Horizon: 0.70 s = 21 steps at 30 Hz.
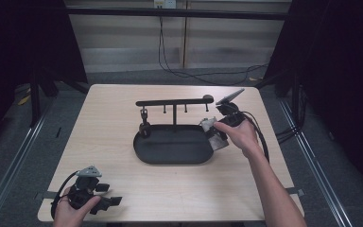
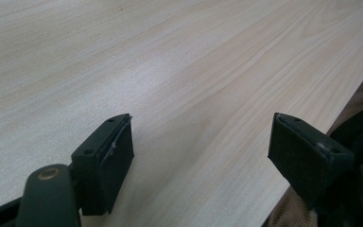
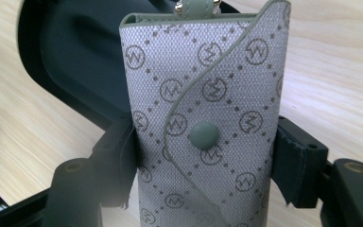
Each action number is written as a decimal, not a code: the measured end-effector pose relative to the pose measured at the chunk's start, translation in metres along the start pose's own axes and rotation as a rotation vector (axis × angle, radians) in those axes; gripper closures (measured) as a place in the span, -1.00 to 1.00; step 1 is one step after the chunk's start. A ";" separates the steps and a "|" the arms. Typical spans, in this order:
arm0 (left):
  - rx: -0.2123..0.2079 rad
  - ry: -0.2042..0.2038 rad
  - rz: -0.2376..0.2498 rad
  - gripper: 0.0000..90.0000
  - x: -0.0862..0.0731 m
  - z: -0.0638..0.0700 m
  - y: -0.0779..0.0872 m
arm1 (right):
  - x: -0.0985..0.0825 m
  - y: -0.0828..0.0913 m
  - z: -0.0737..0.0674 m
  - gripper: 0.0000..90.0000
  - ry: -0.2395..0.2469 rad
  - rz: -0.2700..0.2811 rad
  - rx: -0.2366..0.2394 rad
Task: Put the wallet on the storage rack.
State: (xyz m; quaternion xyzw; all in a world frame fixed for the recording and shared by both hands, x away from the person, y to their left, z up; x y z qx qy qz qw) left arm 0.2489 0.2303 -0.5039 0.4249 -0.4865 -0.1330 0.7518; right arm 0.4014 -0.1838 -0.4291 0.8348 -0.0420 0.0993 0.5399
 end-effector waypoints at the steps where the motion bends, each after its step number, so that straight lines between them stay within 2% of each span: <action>1: -0.001 -0.001 -0.002 -0.49 0.000 0.000 0.000 | 0.000 -0.002 0.000 -0.27 -0.002 0.002 0.003; 9: -0.004 0.001 0.001 -0.49 0.000 0.000 0.000 | -0.001 -0.019 0.000 -0.27 -0.034 0.013 0.016; 15: -0.004 -0.002 -0.001 -0.49 0.000 0.000 0.000 | 0.000 -0.026 0.004 -0.27 -0.062 0.035 0.029; 21: -0.003 -0.001 0.002 -0.49 0.000 0.000 0.001 | 0.001 -0.032 0.000 -0.27 -0.072 0.046 0.054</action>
Point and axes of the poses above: each handheld gripper's, and its own axes: y roughly backward along the jaws, x roughly out of its top, z roughly to its right, the point moved 4 cm from there along -y, roughly forward along the jaws, and after that the axes turned 15 degrees about -y, right-handed, at the moved point
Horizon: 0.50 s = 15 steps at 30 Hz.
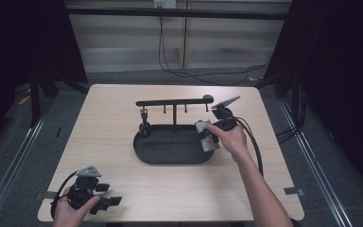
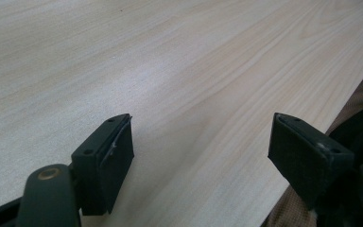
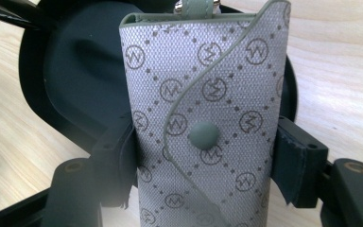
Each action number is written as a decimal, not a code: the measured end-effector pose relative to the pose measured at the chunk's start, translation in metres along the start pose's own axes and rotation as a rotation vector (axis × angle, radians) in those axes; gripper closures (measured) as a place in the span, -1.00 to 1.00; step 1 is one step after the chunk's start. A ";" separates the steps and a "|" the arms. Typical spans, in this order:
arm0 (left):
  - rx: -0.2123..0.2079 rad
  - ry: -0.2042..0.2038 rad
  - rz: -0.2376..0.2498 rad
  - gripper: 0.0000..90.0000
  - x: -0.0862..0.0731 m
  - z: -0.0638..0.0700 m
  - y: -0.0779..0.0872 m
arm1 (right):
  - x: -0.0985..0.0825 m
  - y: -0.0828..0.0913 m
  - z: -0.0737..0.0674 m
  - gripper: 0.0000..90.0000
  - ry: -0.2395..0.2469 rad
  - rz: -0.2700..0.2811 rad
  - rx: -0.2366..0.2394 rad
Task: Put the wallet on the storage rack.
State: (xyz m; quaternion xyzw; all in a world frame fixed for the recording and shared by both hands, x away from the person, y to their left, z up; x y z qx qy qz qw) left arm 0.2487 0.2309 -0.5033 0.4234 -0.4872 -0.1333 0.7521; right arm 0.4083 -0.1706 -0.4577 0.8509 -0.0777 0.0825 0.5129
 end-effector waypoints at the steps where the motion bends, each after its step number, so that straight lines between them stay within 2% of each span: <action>1: -0.002 0.001 0.000 -0.49 0.000 0.000 0.000 | 0.000 -0.002 0.000 -0.27 0.008 0.001 0.002; 5: -0.002 0.000 -0.002 -0.49 0.000 0.001 -0.001 | 0.001 -0.009 -0.001 -0.27 0.004 0.009 0.019; 15: -0.002 0.000 -0.003 -0.49 0.000 0.001 -0.001 | 0.001 -0.026 0.000 -0.27 -0.008 0.002 0.018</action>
Point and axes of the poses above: each handheld gripper's, and its own axes: y roughly backward along the jaws, x roughly out of its top, z roughly to its right, the point moved 4 cm from there along -y, roughly forward along the jaws, and after that the axes turned 15 degrees about -y, right-handed, at the moved point
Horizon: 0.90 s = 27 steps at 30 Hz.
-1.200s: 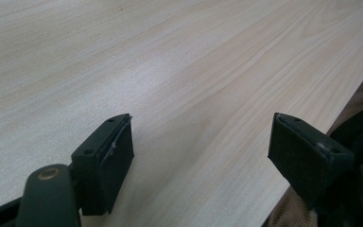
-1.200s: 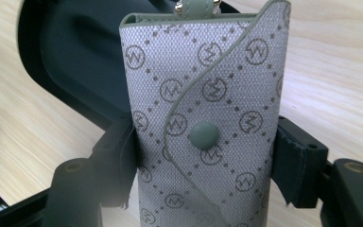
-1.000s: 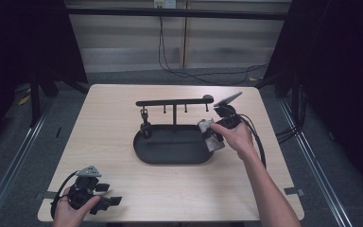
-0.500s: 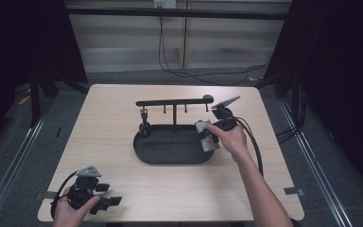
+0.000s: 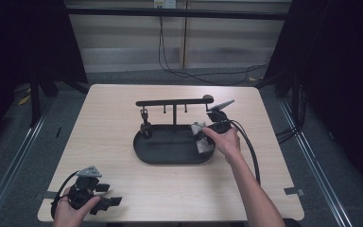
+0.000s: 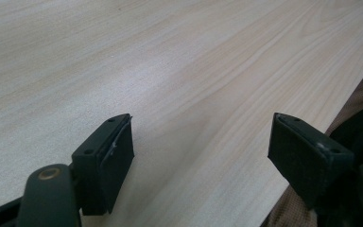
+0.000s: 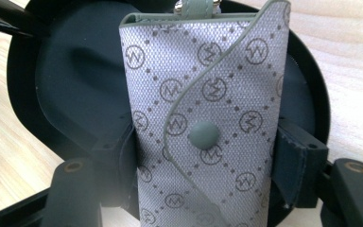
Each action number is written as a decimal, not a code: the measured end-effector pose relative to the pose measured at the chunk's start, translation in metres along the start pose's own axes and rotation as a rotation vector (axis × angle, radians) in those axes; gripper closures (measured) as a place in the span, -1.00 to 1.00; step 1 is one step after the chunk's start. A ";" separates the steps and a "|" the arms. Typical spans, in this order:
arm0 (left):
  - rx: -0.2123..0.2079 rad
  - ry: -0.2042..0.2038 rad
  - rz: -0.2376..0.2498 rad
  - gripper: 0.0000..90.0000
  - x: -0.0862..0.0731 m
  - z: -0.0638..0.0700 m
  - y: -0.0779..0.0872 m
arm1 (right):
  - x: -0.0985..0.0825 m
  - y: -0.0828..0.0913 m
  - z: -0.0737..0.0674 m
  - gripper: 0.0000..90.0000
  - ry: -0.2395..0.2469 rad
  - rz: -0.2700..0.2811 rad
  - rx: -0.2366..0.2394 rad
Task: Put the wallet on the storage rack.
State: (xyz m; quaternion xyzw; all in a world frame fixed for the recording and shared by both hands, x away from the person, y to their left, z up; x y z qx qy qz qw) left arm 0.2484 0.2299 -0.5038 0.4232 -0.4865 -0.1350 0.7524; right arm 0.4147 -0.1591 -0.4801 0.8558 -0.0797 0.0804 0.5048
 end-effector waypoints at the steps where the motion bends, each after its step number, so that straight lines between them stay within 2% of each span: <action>1: 0.001 -0.001 0.001 -0.49 0.000 0.000 0.000 | 0.000 -0.001 0.000 -0.27 0.000 -0.004 0.001; 8: -0.001 0.001 0.001 -0.49 0.000 0.000 0.000 | -0.001 -0.010 0.001 -0.27 -0.007 -0.019 -0.013; 15: 0.003 -0.001 0.000 -0.49 0.000 0.000 0.000 | -0.003 -0.018 0.005 -0.28 -0.009 -0.027 -0.001; 22: -0.001 -0.002 -0.001 -0.49 0.000 0.000 0.000 | -0.003 -0.020 0.006 -0.32 -0.011 -0.026 -0.009; 27: -0.002 -0.003 -0.003 -0.49 0.000 0.000 0.000 | -0.004 -0.022 0.005 -0.35 0.009 -0.026 -0.010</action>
Point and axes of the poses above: each handheld gripper's, and its own axes: y roughly backward along the jaws, x roughly out of its top, z roughly to its right, the point moved 4 cm from there along -y, roughly forward along the jaws, and after that the axes turned 15 degrees about -y, right-handed, at the moved point
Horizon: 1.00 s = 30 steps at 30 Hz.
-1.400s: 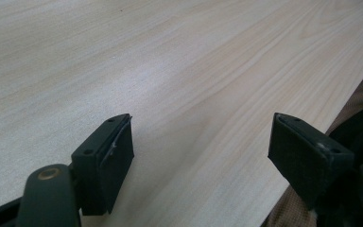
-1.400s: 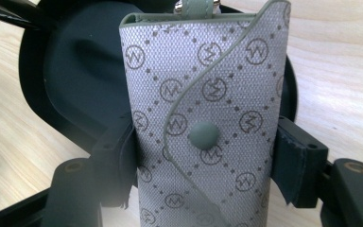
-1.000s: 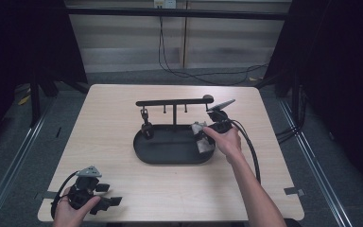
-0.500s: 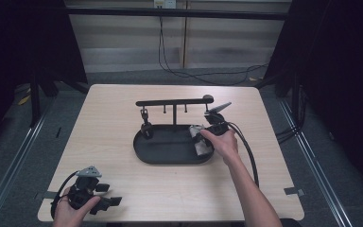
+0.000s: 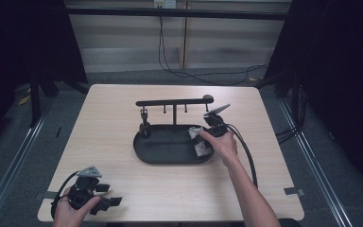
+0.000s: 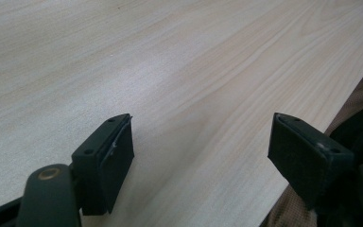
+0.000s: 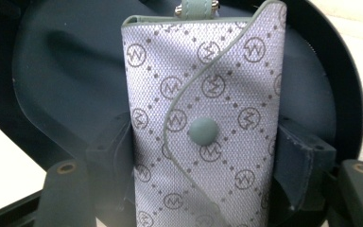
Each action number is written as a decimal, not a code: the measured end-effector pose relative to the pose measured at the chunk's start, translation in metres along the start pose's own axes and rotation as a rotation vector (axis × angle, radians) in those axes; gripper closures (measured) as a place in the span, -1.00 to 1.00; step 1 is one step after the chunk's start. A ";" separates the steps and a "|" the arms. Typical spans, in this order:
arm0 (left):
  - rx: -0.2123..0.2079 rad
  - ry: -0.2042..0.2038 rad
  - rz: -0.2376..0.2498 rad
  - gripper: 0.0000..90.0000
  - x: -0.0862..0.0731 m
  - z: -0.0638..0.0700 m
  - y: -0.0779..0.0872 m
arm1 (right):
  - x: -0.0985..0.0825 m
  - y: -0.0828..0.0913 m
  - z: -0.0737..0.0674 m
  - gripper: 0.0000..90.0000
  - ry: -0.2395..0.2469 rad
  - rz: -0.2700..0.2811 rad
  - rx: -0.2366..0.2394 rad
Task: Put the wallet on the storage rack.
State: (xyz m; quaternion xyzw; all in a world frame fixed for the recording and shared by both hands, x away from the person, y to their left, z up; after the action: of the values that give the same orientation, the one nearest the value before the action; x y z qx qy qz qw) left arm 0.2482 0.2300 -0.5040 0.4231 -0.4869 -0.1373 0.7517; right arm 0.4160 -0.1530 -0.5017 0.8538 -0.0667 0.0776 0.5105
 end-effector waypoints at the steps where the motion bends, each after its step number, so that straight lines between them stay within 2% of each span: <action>1: 0.001 0.000 0.001 -0.49 0.000 0.000 0.000 | 0.000 0.000 0.000 -0.35 0.001 0.001 -0.002; 7: 0.003 -0.009 0.000 -0.49 0.001 0.001 0.000 | 0.001 0.009 -0.001 -0.38 0.007 0.030 0.016; 14: 0.009 0.001 0.011 -0.49 0.001 0.000 0.000 | 0.000 0.020 0.002 -0.38 0.023 0.069 0.029; 30: 0.027 0.017 0.048 -0.46 0.001 -0.002 0.005 | -0.016 0.050 0.011 -0.47 0.083 0.136 -0.012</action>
State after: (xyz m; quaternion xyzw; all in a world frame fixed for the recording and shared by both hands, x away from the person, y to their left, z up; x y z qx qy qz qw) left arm 0.2498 0.2331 -0.5000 0.4225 -0.4926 -0.1089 0.7530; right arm 0.3913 -0.1863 -0.4668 0.8403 -0.1038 0.1470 0.5113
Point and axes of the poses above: each handheld gripper's, and its own axes: y roughly backward along the jaws, x roughly out of its top, z roughly to its right, the point moved 4 cm from there along -y, roughly forward along the jaws, and after that the axes turned 15 degrees about -y, right-handed, at the moved point
